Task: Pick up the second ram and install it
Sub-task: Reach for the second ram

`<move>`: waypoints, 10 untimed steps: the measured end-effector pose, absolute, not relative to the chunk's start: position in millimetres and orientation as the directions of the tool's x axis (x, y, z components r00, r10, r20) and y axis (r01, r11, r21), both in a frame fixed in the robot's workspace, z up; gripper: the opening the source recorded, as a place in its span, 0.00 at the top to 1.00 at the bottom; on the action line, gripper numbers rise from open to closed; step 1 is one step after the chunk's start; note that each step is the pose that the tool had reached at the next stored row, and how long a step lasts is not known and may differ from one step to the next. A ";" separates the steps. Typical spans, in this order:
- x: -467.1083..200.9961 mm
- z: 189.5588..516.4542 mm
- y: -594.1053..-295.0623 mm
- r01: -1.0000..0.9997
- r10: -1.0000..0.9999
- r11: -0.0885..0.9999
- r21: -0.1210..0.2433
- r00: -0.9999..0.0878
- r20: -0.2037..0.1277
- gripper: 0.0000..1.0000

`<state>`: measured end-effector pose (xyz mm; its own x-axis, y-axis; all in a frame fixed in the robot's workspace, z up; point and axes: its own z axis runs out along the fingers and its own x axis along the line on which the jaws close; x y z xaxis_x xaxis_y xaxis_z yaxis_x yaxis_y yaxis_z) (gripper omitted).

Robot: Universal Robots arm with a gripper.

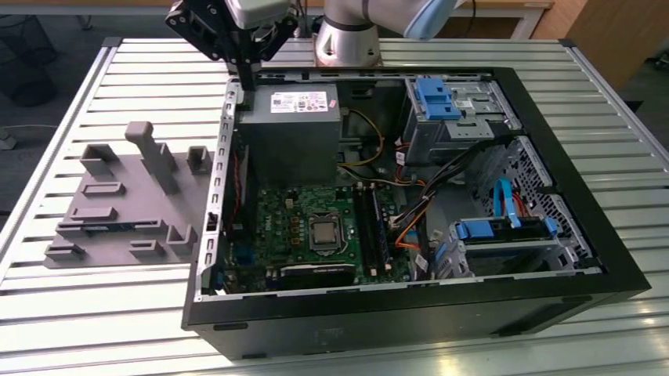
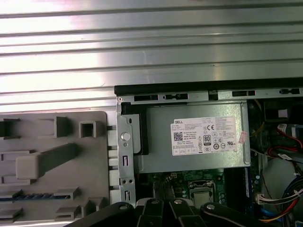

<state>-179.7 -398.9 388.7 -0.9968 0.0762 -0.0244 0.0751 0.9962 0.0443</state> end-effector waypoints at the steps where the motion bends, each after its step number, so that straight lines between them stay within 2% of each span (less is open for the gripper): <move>1: -180.2 388.7 -398.9 0.075 0.076 0.996 0.044 -0.997 -0.024 0.89; 10: -183.9 388.4 -398.9 0.075 0.076 0.996 0.044 -0.997 -0.024 0.89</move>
<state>-183.9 -398.9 388.4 -0.9968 0.0762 -0.0244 0.0751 0.9962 0.0443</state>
